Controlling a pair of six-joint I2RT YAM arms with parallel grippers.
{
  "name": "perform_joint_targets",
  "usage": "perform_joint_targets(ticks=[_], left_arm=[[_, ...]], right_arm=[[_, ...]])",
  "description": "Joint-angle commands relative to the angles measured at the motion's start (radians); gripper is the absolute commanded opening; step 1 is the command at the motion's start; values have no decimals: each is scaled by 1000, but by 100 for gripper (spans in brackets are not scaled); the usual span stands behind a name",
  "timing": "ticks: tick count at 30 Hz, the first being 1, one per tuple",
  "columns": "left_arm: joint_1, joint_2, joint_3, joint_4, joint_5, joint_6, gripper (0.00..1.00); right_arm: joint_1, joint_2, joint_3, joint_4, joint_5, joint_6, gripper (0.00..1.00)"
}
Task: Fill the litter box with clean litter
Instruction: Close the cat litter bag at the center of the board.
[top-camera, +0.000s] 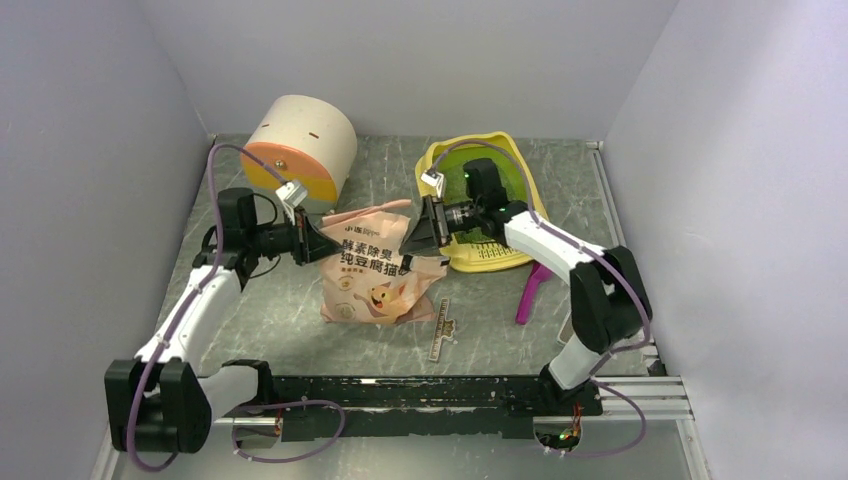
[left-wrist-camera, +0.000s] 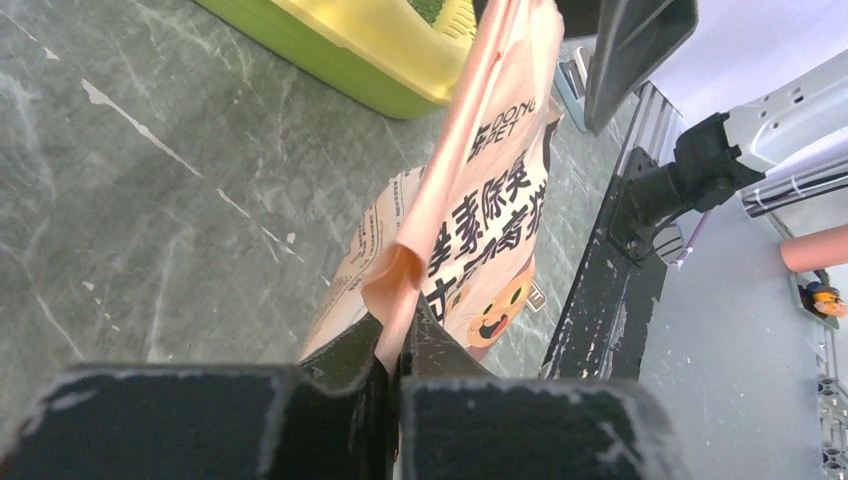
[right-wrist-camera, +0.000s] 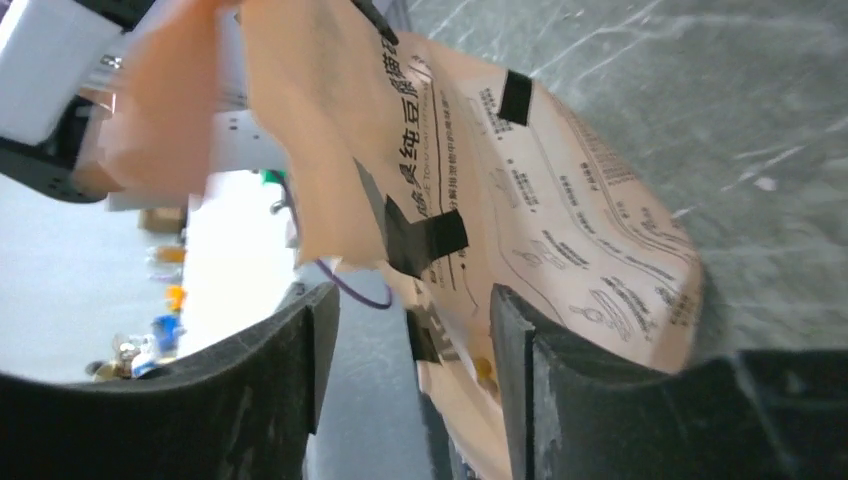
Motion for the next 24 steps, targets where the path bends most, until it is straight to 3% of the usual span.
perform_joint_targets(ticks=[1, 3, 8, 14, 18, 20, 21, 24], left_arm=[[8, -106, -95, 174, -29, -154, 5], [7, -123, -116, 207, -29, -179, 5], [8, -111, -81, 112, -34, -110, 5], [8, -123, -95, 142, -36, -132, 5], [7, -123, -93, 124, -47, -121, 5], [7, -126, -87, 115, -67, -121, 5], [7, -128, -85, 118, -75, -128, 5], [13, -123, -64, 97, -103, -140, 5]], right_arm=[[-45, -128, -119, 62, 114, -151, 65], [-72, -179, -225, 178, 150, -160, 68], [-91, -289, -363, 268, 194, -261, 76], [-93, -294, -386, 222, 187, -318, 77], [-98, -262, -390, 262, 126, -228, 72], [-98, -229, -368, 292, 55, -124, 63], [-98, -208, -369, 335, 20, -60, 44], [-112, -202, -364, 343, -1, 52, 2]])
